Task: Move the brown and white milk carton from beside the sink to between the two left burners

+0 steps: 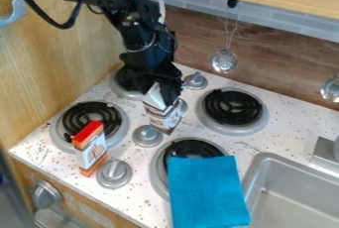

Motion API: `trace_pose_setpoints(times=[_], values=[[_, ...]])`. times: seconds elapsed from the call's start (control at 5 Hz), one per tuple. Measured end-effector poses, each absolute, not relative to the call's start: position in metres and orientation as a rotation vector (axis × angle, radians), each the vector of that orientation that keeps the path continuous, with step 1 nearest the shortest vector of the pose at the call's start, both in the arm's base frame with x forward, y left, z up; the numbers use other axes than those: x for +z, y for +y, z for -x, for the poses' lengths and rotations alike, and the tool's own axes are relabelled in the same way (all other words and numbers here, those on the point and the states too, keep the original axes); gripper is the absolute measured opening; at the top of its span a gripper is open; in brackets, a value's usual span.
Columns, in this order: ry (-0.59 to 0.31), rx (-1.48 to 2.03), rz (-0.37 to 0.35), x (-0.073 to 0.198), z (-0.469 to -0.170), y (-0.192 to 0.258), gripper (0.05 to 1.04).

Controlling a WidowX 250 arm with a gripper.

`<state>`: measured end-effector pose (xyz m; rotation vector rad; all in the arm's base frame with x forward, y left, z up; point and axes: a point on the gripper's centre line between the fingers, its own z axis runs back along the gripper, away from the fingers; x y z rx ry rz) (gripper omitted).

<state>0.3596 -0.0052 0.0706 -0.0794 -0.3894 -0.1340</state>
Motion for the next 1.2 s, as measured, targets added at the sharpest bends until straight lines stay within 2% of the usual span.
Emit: trace_pose_setpoints(times=[1.2], values=[[-0.360,0.097,0.111,0.058,-0.384,0.071,0.799]])
